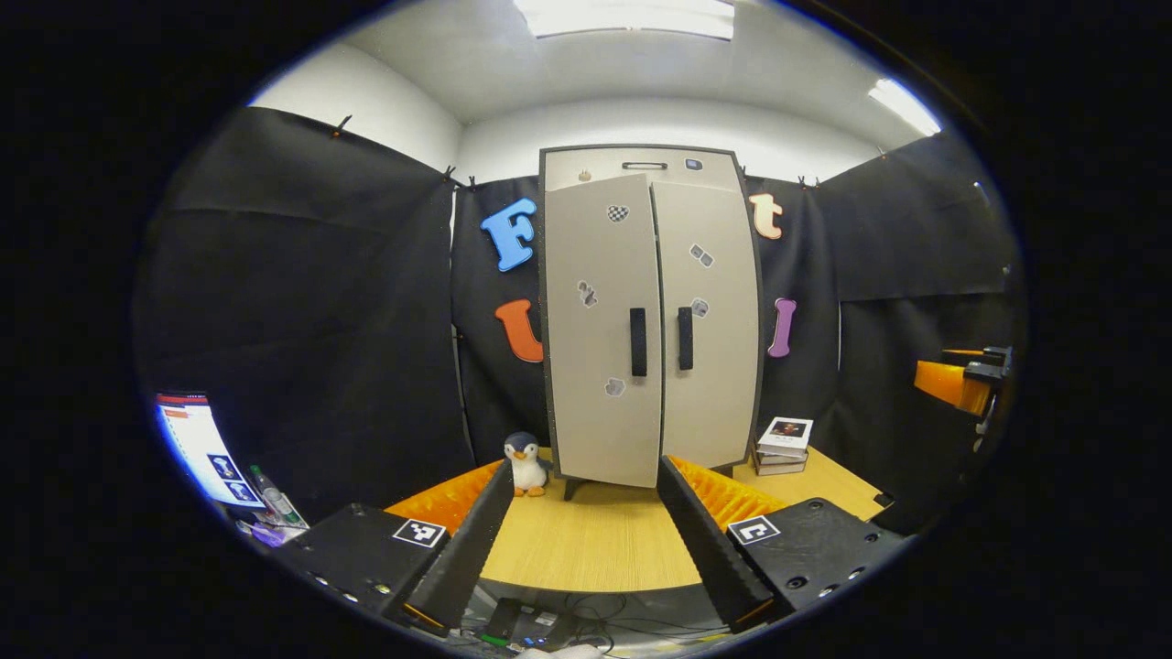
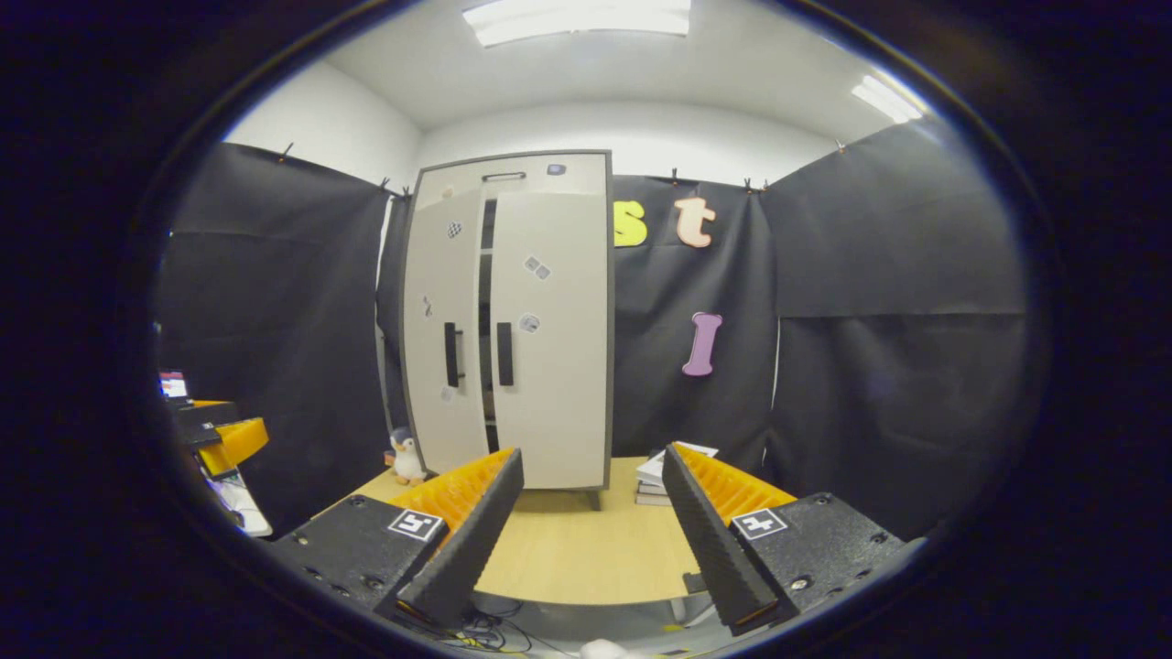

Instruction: Grab one shoe with the right hand and put it into the shoe cabinet, grab the other shoe with the left hand and put it into the shoe cabinet; then close the right door with the right hand and the left door with the left hand.

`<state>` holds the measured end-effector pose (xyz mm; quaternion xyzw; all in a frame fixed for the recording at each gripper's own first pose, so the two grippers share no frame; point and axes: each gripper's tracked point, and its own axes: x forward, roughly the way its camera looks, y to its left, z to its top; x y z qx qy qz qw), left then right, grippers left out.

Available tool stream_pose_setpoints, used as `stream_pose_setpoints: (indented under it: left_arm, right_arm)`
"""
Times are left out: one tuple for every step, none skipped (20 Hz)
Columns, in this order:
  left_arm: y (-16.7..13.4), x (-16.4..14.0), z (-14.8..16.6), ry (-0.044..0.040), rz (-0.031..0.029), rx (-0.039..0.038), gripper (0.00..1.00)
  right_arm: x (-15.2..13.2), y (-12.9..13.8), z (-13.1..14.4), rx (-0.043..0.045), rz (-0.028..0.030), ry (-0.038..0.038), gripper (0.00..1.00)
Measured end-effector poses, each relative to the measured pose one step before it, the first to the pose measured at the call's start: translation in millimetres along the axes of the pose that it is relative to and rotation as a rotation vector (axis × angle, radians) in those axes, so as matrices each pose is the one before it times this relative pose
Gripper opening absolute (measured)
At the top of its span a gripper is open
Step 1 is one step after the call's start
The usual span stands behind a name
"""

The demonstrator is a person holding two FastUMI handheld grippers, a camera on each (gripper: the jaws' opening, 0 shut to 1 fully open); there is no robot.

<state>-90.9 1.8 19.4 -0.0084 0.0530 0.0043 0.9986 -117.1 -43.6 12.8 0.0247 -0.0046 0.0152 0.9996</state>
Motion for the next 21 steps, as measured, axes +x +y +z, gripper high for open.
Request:
stream_pose_setpoints:
  left_arm:
    - [0.37,-1.15,0.0,0.00058,-0.001,0.00245,0.96]
    - [1.78,0.34,-0.48,-0.00025,0.00367,0.00539,0.96]
    - [-0.03,0.47,1.55,-0.00326,-0.00136,0.00207,0.95]
    - [-2.41,0.85,0.53,0.00081,-0.00841,-0.00231,0.96]
    - [-3.91,1.33,0.65,0.00172,-0.01018,-0.00187,0.96]
    - [-2.69,-0.13,1.29,-0.00449,-0.00541,0.00016,0.96]
    - [-1.39,0.64,2.63,-0.00634,-0.00292,0.00243,0.96]
    - [-1.2,1.48,2.55,-0.0052,-0.00456,0.00032,0.96]
    - [-1.66,-0.7,1.74,-0.0081,-0.00267,-0.00268,0.96]
    - [-1.15,0.66,2.2,-0.00517,-0.00486,-0.00376,0.96]
    - [-1.3,0.29,1.17,-0.003,-0.00394,-0.00316,0.96]
    - [-1.34,-0.13,1.14,-0.00222,-0.00308,-0.00158,0.96]
    - [-1.03,-0.43,1.51,-0.00076,-0.00405,0.00143,0.96]
    - [0.39,-0.45,0.17,-0.00147,-0.00016,0.00262,0.96]
    - [-1.36,-0.16,-0.05,-0.0034,-0.00047,0.00365,0.96]
    - [1.51,0.28,-0.1,0.00163,0.00026,0.00187,0.96]
    - [0.32,-0.58,-1.26,0.00323,0.0013,-0.00108,0.96]
    - [0.16,-0.55,-0.97,0.00186,-0.00027,-0.00312,0.96]
    - [0.61,-0.43,-0.14,0.00231,0.00099,-0.00269,0.96]
    - [2.74,-0.18,-0.22,0.00088,0.00356,-0.00174,0.96]
    - [0.75,-0.59,-0.41,0.00149,0.00126,-0.00195,0.96]
  right_arm:
    - [-0.56,0.58,-2.21,-0.00113,-0.00249,0.0035,1.0]
    - [-0.53,-0.83,-1.84,-0.00081,-0.00272,0.00615,0.99]
    - [-0.75,0.95,-1.33,0.00247,0.0013,0.00282,1.0]
    - [0.12,0.72,-0.43,0.004,-0.00061,0.00127,1.0]
    - [-0.98,0.01,-0.07,0.00388,-0.00022,-0.00079,1.0]
    - [-0.57,-1.09,0.11,0.00169,-0.00186,-0.0017,1.0]
    - [-2.26,-1.13,0.28,-0.00148,-0.00358,-0.00257,0.99]
    - [-1.07,-1.83,-0.21,-0.00458,-0.00497,-0.0022,1.0]
    - [-1.24,-1.32,-0.72,-0.0048,-0.00271,-0.00015,1.0]
    - [0.28,-0.19,-1.77,-0.0059,-0.00265,0.00464,1.0]
    - [-0.54,-0.31,-0.76,-0.00124,-0.00137,0.0018,1.0]
    - [-0.87,-0.32,0.5,0.00368,-0.00101,-0.00065,1.0]
    - [-0.71,0.17,1.31,0.00594,0.00128,-0.00356,0.99]
    - [-1.13,0.27,0.58,0.0043,-0.00079,-0.00406,1.0]
    - [-1.01,0.3,0.96,0.00041,0.00016,-0.00401,1.0]
    - [0.14,1.44,-0.28,-0.00342,0.00007,0.00022,1.0]
    - [-0.48,1.13,-1.16,-0.00479,0.00041,0.00219,1.0]
    - [-0.23,0.66,-0.38,-0.00312,0.00173,-0.00062,1.0]
    - [0.03,1.55,0.32,-0.0018,0.00113,-0.00034,1.0]
    - [-0.15,1.17,-1.75,-0.00084,0.00197,0.00349,1.0]
    - [-1.2,2.19,0.09,0.00104,0.00478,-0.00072,1.0]
